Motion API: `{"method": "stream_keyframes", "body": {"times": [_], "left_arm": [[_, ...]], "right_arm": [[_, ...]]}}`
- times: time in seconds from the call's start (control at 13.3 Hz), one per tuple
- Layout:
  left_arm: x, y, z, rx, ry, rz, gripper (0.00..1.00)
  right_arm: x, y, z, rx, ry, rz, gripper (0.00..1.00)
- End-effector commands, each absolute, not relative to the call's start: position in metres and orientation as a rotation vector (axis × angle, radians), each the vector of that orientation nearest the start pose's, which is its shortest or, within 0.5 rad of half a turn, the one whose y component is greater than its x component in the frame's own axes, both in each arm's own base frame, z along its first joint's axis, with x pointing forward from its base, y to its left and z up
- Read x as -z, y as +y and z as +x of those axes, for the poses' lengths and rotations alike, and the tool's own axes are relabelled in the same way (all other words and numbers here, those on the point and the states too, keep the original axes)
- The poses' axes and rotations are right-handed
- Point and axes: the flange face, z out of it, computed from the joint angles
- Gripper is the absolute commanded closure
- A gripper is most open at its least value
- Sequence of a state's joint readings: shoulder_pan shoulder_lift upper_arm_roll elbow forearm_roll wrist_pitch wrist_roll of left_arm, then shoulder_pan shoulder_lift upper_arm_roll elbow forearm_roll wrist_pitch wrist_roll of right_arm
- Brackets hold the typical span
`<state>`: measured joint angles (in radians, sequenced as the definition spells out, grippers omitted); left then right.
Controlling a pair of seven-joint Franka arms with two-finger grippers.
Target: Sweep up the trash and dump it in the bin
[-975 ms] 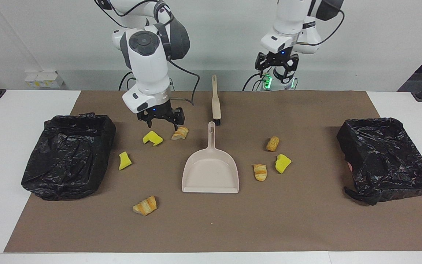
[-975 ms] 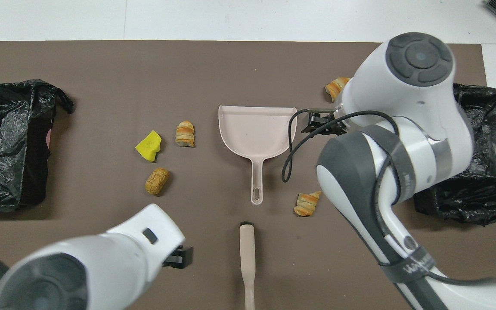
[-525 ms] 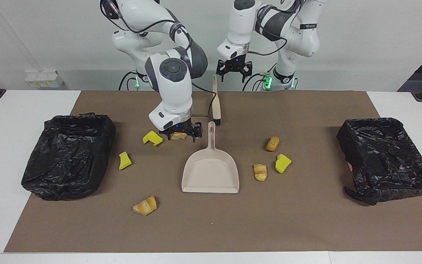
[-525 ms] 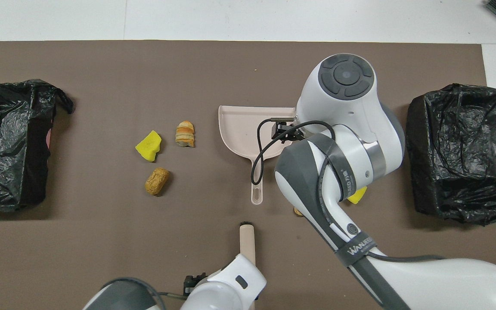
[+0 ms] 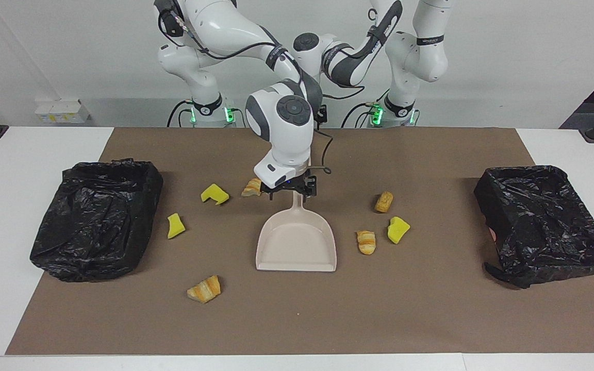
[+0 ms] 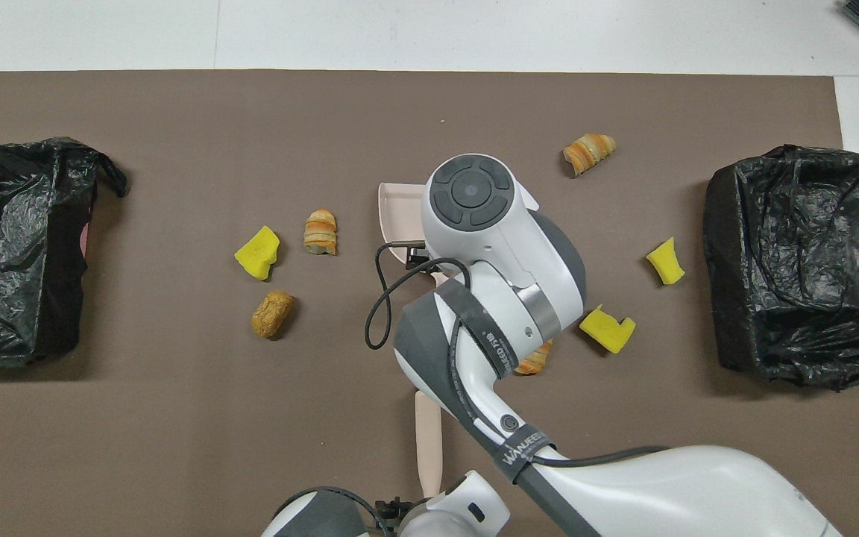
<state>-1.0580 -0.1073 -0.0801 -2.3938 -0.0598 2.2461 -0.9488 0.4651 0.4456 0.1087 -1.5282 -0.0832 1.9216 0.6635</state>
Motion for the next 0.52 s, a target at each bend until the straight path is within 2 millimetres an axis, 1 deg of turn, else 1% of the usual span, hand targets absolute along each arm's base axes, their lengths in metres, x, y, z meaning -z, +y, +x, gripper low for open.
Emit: {"method": "stream_keyframes", "body": {"times": [0.0,0.07,0.15,0.3,0.37,0.45], "left_arm": [[-0.350,-0.423,0.179,-0.103,0.233,-3.130,0.00],[-0.336,-0.427,0.164,-0.122,0.260,-3.104,0.00],[-0.328,-0.430,0.165,-0.126,0.257,-3.100,0.00],[-0.332,-0.434,0.170,-0.118,0.254,-3.114,0.00],[-0.332,-0.434,0.169,-0.119,0.253,-3.112,0.00],[-0.335,-0.437,0.172,-0.114,0.255,-3.121,0.00]], "right_arm": [[-0.375,0.359,0.574,0.011,0.127,-3.191,0.00],[-0.363,0.370,0.567,0.012,0.117,-3.189,0.00],[-0.356,0.372,0.564,0.008,0.124,-3.189,0.00],[-0.350,0.370,0.561,-0.007,0.121,-3.198,0.01],[-0.348,0.367,0.557,-0.021,0.120,-3.206,0.12],[-0.346,0.366,0.555,-0.027,0.122,-3.209,0.17]]}}
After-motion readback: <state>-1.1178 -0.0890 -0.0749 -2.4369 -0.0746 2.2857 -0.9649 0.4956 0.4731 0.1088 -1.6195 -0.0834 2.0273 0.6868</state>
